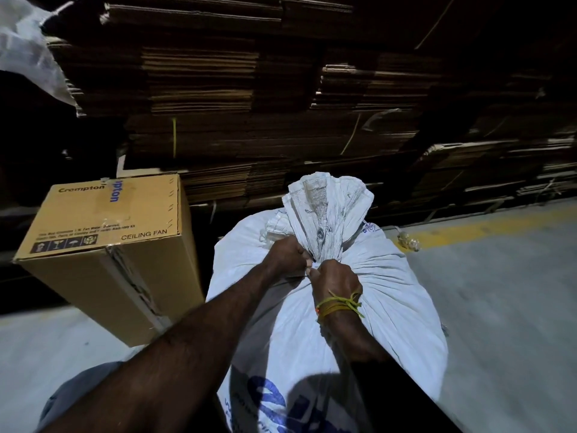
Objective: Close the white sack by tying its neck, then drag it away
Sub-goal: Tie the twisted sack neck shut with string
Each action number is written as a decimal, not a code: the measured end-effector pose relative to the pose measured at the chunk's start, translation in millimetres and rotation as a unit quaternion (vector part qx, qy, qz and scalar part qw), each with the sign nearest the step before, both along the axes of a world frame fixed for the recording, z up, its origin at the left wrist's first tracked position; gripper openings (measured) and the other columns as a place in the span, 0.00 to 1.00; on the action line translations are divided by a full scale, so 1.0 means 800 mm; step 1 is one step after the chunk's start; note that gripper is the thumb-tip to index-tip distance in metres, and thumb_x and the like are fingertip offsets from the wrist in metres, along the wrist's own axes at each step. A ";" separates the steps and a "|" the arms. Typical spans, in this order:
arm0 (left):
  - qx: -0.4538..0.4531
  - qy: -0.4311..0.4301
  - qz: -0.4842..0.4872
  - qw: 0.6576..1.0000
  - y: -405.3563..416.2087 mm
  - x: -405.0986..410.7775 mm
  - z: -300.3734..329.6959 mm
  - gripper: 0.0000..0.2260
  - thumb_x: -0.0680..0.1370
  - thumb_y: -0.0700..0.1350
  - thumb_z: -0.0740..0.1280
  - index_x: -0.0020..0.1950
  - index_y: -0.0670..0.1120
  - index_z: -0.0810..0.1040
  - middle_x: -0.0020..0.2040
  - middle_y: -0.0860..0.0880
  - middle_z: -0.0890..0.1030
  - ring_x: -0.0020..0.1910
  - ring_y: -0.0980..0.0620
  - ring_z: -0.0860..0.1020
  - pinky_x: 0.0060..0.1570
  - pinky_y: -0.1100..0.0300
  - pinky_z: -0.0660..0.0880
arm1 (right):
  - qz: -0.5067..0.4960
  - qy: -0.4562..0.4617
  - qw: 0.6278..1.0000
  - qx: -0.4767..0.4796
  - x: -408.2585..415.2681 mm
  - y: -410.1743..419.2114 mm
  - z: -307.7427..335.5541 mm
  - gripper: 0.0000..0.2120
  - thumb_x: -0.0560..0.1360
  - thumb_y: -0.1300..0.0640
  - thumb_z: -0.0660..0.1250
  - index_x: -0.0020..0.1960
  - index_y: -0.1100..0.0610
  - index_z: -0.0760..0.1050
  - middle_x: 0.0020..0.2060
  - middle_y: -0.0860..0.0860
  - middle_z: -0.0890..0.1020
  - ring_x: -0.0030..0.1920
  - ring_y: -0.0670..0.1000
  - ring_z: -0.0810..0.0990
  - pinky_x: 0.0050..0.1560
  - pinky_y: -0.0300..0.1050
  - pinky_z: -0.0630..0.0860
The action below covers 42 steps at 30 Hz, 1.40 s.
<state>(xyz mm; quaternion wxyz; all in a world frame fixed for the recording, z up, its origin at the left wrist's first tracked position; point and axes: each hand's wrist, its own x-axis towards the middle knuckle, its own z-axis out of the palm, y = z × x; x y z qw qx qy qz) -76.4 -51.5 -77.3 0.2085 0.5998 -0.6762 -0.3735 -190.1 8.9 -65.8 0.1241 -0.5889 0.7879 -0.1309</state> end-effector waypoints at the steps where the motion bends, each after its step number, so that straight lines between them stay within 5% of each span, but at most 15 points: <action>1: 0.010 0.013 0.008 1.000 -0.001 0.001 -0.003 0.12 0.71 0.36 0.72 0.27 0.45 0.79 0.24 0.55 0.78 0.23 0.67 0.73 0.31 0.66 0.67 | 0.002 -0.009 1.000 0.002 0.000 0.000 -0.001 0.16 0.74 0.44 0.64 0.49 0.56 0.80 0.50 0.58 0.83 0.54 0.61 0.80 0.48 0.47 0.75; 6: 0.060 0.126 0.051 0.989 -0.001 0.009 -0.014 0.15 0.71 0.40 0.75 0.26 0.44 0.76 0.21 0.48 0.73 0.18 0.55 0.69 0.26 0.66 0.68 | 0.004 -0.066 0.998 -0.013 -0.002 0.008 -0.004 0.12 0.74 0.54 0.62 0.51 0.58 0.80 0.51 0.59 0.83 0.55 0.62 0.79 0.50 0.48 0.75; 9: 0.068 0.112 0.087 0.988 -0.004 0.005 -0.015 0.13 0.76 0.40 0.72 0.31 0.41 0.77 0.23 0.48 0.74 0.19 0.58 0.71 0.23 0.66 0.71 | 0.012 -0.054 0.998 -0.012 -0.004 0.008 -0.004 0.11 0.76 0.57 0.62 0.52 0.58 0.81 0.51 0.59 0.83 0.56 0.61 0.79 0.51 0.47 0.74; 12: 0.158 0.127 0.076 0.976 -0.009 0.001 -0.015 0.01 0.77 0.38 0.68 0.46 0.42 0.80 0.25 0.52 0.81 0.26 0.57 0.80 0.31 0.62 0.80 | 0.018 -0.053 0.998 0.001 -0.003 0.005 0.000 0.10 0.75 0.60 0.63 0.52 0.59 0.81 0.51 0.60 0.83 0.56 0.61 0.79 0.52 0.46 0.74; 20: 0.182 0.107 0.071 0.975 -0.009 -0.009 -0.004 0.02 0.74 0.40 0.68 0.41 0.45 0.77 0.21 0.58 0.78 0.21 0.62 0.77 0.25 0.71 0.73 | 0.051 -0.055 0.997 -0.013 -0.011 0.007 0.004 0.10 0.76 0.60 0.63 0.50 0.59 0.82 0.48 0.59 0.84 0.54 0.58 0.80 0.45 0.40 0.71; 24: 0.107 0.021 0.046 0.993 -0.013 -0.005 -0.007 0.06 0.74 0.38 0.69 0.48 0.38 0.84 0.45 0.44 0.86 0.41 0.55 0.84 0.27 0.69 0.69 | 0.057 -0.030 0.997 -0.046 -0.013 0.004 -0.020 0.10 0.75 0.53 0.64 0.51 0.57 0.80 0.49 0.57 0.83 0.54 0.60 0.79 0.46 0.47 0.74; 28: 0.077 -0.005 0.065 0.995 -0.013 -0.014 -0.017 0.11 0.80 0.37 0.63 0.57 0.32 0.79 0.51 0.37 0.83 0.18 0.66 0.73 0.19 0.75 0.66 | 0.097 0.015 0.980 -0.173 -0.014 0.020 -0.028 0.13 0.69 0.53 0.71 0.53 0.47 0.77 0.53 0.49 0.77 0.43 0.55 0.81 0.34 0.44 0.74; 30: 0.075 -0.001 0.082 0.994 -0.010 -0.013 -0.017 0.09 0.79 0.37 0.63 0.55 0.34 0.79 0.47 0.41 0.83 0.26 0.58 0.78 0.22 0.73 0.70 | 0.142 0.094 0.970 -0.174 -0.021 0.019 -0.032 0.21 0.64 0.52 0.72 0.56 0.44 0.73 0.54 0.48 0.74 0.45 0.53 0.78 0.33 0.44 0.72; 33: 0.058 -0.050 0.061 0.995 -0.009 -0.011 -0.010 0.07 0.77 0.36 0.66 0.51 0.36 0.81 0.50 0.38 0.84 0.45 0.42 0.83 0.41 0.59 0.79 | 0.148 0.125 0.971 -0.140 -0.028 0.004 -0.040 0.23 0.59 0.52 0.74 0.53 0.46 0.74 0.52 0.50 0.73 0.48 0.56 0.75 0.39 0.48 0.73; 37: 0.077 -0.038 0.068 0.994 -0.007 -0.010 -0.010 0.13 0.78 0.39 0.64 0.59 0.34 0.77 0.52 0.36 0.83 0.28 0.51 0.78 0.24 0.67 0.74 | 0.160 0.124 0.972 -0.118 -0.022 -0.011 -0.044 0.20 0.58 0.52 0.77 0.47 0.51 0.75 0.48 0.53 0.74 0.44 0.58 0.76 0.30 0.46 0.73; 40: 0.080 -0.035 0.088 0.992 -0.009 -0.009 -0.011 0.12 0.77 0.39 0.65 0.58 0.35 0.77 0.52 0.37 0.83 0.34 0.49 0.82 0.26 0.64 0.76 | 0.173 0.086 0.974 -0.122 -0.030 -0.017 -0.050 0.17 0.61 0.51 0.77 0.46 0.51 0.74 0.49 0.52 0.74 0.45 0.57 0.78 0.28 0.47 0.72; 42: 0.054 -0.060 0.098 0.992 -0.011 -0.007 -0.013 0.11 0.74 0.39 0.68 0.54 0.36 0.80 0.53 0.37 0.83 0.45 0.43 0.83 0.38 0.60 0.78 | 0.179 0.059 0.972 -0.139 -0.039 -0.019 -0.056 0.14 0.63 0.52 0.75 0.45 0.50 0.75 0.49 0.52 0.74 0.45 0.57 0.79 0.29 0.46 0.73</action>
